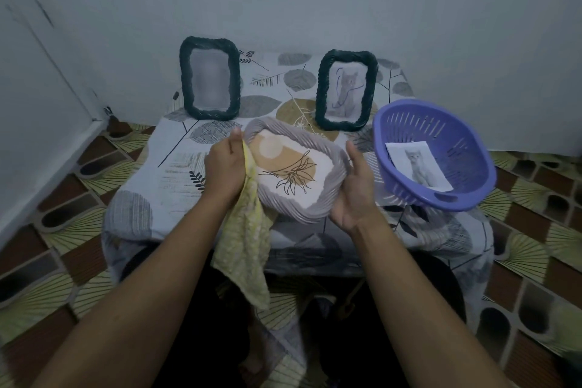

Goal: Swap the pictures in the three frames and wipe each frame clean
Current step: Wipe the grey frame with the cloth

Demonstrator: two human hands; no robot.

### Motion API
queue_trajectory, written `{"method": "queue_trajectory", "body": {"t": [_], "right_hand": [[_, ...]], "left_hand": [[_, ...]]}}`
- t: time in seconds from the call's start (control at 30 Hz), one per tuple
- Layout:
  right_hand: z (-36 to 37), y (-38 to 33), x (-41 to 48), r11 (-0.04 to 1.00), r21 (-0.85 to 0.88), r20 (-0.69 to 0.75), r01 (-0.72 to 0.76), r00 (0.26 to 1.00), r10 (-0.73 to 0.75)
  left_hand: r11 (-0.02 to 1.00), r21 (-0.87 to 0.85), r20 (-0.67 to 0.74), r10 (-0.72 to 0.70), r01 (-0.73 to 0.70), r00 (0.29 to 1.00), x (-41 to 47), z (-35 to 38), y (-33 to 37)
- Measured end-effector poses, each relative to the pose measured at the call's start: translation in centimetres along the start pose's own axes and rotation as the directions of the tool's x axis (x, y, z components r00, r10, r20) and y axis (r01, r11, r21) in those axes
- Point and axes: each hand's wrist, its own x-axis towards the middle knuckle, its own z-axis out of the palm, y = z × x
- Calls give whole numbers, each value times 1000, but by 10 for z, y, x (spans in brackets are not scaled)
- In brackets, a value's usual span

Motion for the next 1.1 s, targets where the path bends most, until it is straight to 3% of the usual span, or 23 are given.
{"method": "queue_trajectory", "body": {"t": [0.1, 0.2, 0.3, 0.37, 0.43, 0.53, 0.63, 0.77, 0.87, 0.9, 0.97, 1.1], "right_hand": [[4, 18, 5, 999, -34, -94, 20, 995, -24], [5, 29, 11, 997, -54, -210, 56, 975, -66], [2, 34, 18, 996, -65, -315, 62, 946, -80], [1, 32, 20, 995, -44, -330, 90, 939, -99], [1, 29, 22, 992, -16, -324, 123, 938, -121], [5, 26, 26, 988, -4, -326, 153, 934, -146], [8, 29, 30, 988, -15, -321, 151, 935, -148], [12, 29, 32, 979, -70, -352, 193, 913, -205], [11, 30, 33, 983, -9, -307, 186, 935, -179], [10, 31, 33, 984, 12, -290, 176, 943, -165], [11, 31, 32, 989, 24, -273, 149, 952, -136], [19, 29, 28, 990, -13, -283, 141, 949, -139]], "left_hand": [[998, 10, -93, -59, 60, 994, 1, 7, 0], [993, -106, -240, -79, 55, 968, 0, 10, 5], [994, -16, -345, 100, -112, 933, 0, 11, 5], [976, 88, -328, 219, -201, 919, -1, 12, 4], [951, 183, -216, 288, -251, 933, -9, 14, 6], [912, 311, 86, 254, -268, 963, -28, 23, 11], [855, 391, 283, 241, -341, 928, -42, 31, 13], [797, 219, 486, 411, -563, 771, -56, 35, 18], [660, 188, 581, 522, -727, 625, -55, 30, 13], [616, 225, 597, 526, -755, 606, -49, 27, 11], [577, 361, 579, 476, -732, 661, -30, 21, 11], [743, 502, 350, 292, -441, 890, 5, 13, 17]]}}
